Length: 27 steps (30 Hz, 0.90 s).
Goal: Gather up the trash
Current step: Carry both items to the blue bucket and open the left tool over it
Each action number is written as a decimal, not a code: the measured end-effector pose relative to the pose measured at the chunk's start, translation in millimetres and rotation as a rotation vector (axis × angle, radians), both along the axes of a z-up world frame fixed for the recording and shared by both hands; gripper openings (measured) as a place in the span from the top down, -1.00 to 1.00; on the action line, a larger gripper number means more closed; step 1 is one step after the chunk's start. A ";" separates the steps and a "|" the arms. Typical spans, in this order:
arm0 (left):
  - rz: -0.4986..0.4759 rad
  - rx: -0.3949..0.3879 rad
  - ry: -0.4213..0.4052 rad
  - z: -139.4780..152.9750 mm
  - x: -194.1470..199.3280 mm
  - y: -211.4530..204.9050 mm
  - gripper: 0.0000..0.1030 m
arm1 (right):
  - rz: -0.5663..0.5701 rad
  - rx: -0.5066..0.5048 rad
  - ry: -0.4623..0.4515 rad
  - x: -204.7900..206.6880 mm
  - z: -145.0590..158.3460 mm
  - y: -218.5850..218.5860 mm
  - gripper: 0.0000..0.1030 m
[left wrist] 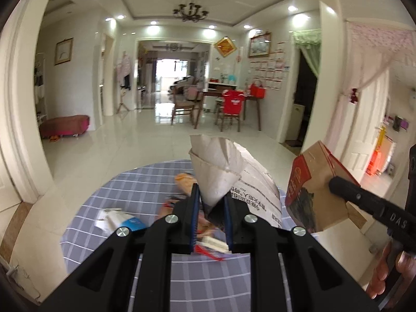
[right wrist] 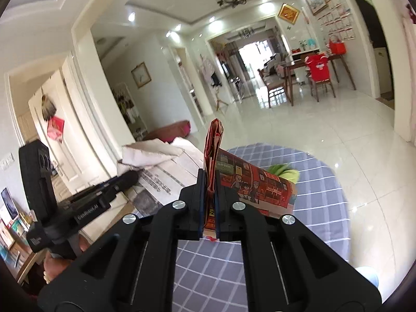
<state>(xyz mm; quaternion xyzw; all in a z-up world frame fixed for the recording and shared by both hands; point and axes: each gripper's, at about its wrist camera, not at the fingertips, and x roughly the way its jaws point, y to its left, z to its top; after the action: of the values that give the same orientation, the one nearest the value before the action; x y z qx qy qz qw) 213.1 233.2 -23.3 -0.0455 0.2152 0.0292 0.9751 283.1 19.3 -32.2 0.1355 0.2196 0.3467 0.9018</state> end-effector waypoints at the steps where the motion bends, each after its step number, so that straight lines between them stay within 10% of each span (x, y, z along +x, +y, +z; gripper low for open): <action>1: -0.025 0.002 0.001 1.4 -0.5 -13.7 0.69 | -0.017 0.002 -0.008 -4.8 1.7 -11.5 0.89; 12: -0.347 0.048 0.136 -39.2 33.4 -213.5 0.69 | -0.373 -0.013 0.094 -45.9 -62.5 -202.7 0.89; 27: -0.549 0.185 0.488 -211.6 114.3 -393.1 0.68 | -0.647 0.049 0.404 -68.2 -230.1 -364.4 0.89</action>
<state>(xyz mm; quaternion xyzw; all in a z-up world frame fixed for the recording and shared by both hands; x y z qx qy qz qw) 327.3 -160.0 -234.9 0.1102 0.4420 -0.2037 0.8666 214.9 -345.1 -262.3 0.2848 0.3304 0.0157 0.8997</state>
